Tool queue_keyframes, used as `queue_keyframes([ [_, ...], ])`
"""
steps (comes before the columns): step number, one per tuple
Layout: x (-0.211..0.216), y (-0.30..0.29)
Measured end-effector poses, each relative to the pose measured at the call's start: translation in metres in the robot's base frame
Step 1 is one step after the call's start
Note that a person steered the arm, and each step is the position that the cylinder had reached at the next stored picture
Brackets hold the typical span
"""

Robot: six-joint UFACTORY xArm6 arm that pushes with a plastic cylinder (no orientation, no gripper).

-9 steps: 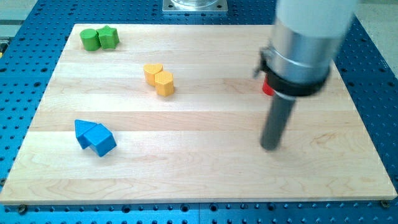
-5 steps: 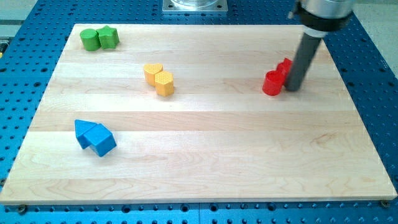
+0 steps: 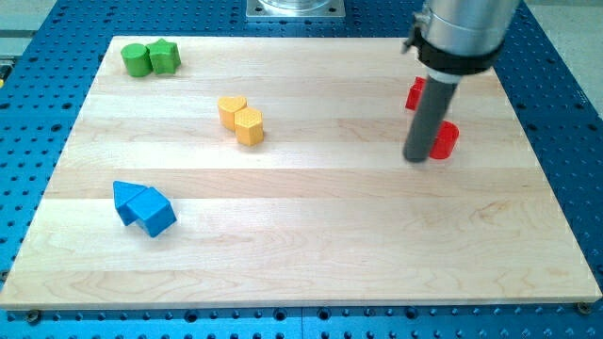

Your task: Separate the red blocks

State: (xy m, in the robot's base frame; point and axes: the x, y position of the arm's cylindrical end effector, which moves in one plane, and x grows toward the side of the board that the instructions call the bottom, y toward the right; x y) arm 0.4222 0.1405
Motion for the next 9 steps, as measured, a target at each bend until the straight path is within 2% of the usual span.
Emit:
queue_keyframes([
  [1,-0.011,-0.019],
  [2,-0.028,-0.013],
  [3,-0.026,0.008],
  [5,0.035,0.022],
  [6,0.004,-0.002],
  [7,-0.006,0.011],
  [8,-0.041,0.001],
  [9,-0.048,0.051],
])
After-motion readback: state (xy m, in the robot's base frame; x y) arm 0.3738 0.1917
